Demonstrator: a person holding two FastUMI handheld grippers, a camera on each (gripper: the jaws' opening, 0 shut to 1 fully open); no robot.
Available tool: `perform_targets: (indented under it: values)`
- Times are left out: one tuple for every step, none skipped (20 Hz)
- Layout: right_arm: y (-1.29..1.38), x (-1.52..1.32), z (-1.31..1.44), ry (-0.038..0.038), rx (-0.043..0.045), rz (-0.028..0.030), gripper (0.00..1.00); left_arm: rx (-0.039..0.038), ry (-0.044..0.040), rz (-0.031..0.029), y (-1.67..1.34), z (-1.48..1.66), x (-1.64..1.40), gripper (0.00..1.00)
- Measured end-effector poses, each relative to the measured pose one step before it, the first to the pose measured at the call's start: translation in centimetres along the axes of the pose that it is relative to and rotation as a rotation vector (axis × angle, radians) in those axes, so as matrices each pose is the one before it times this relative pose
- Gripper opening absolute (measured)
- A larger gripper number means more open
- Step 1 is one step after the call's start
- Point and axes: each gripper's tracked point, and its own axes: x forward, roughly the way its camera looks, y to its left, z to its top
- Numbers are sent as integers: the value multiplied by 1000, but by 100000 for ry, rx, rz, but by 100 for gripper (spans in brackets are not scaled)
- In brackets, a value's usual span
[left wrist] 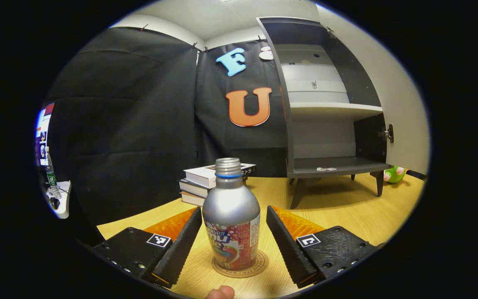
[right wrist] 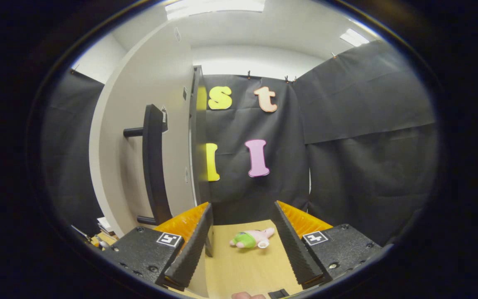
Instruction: Open the cabinet door with the right hand, grasp the bottle in the cabinet with the left hand and place it on the coaster, then close the cabinet door with the right hand.
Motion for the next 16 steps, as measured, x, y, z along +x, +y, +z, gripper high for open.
perform_targets:
  values:
    - [0, 30, 14, 3, 41, 8, 92, 73, -1342, 75, 113, 1186, -267, 94]
    - [-9, -7, -16, -101, 66, 69, 92, 349, -1401, 602, 272, 1394, -301, 94]
    - [10, 49, -14, -204, 174, 11, 92, 177, -1777, 689, 339, 1663, -279, 94]
    - [5, -47, 19, -245, 204, 49, 91, 273, -1995, 319, 313, 1957, -360, 94]
    - [6, 9, 33, 28, 258, 49, 91, 252, -1525, -169, 215, 2052, -303, 94]
    - [9, -7, -87, 116, 211, 94, 87, -98, -1507, -408, 42, 1984, -214, 94]
    - [29, 25, 4, -115, -54, 319, 87, -477, -1378, -1290, -202, 1983, -115, 94]
    - [36, -47, 73, -264, -155, 297, 91, -1049, -1300, -2697, -489, 1978, -32, 94]
    - [-6, 60, 111, -324, -325, 386, 87, -831, -420, -3370, -660, 1946, -166, 94]
    - [101, 44, -55, -168, -309, 393, 87, -835, -336, -3072, -539, 1716, -84, 94]
    - [35, 53, -40, 91, -149, 384, 87, -429, -647, -1924, -449, 1890, -86, 94]
    - [28, -55, -53, 478, -60, 312, 91, -225, -241, -1471, -293, 1585, 57, 94]
    - [70, -35, 32, -81, -209, 552, 91, -354, 1125, -1771, -546, 1096, -23, 94]
    - [-36, 98, 66, -233, 171, 441, 92, -538, 2376, -1278, -578, 658, -202, 94]
    - [4, 34, 15, -285, 706, 376, 87, -657, 2735, -973, -590, 272, -301, 94]
    - [40, -41, -192, -60, 1142, 326, 87, -875, 1697, -949, -462, 268, -476, 94]
